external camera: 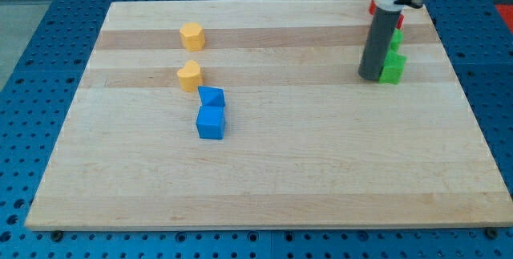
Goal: Move the yellow hexagon towards the green star
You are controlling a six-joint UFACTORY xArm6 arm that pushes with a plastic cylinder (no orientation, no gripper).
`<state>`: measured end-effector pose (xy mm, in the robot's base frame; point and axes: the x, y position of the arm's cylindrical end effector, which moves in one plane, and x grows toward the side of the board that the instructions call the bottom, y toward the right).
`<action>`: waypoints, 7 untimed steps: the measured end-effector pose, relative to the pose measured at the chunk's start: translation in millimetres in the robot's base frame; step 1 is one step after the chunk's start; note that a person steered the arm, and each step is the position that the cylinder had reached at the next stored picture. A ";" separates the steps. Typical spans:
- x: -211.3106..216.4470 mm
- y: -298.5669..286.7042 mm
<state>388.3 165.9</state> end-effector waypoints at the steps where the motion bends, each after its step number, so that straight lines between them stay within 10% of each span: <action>1: 0.0 -3.9; 4: -17.4 -119.6; 7: -129.6 -172.9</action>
<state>258.7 -6.9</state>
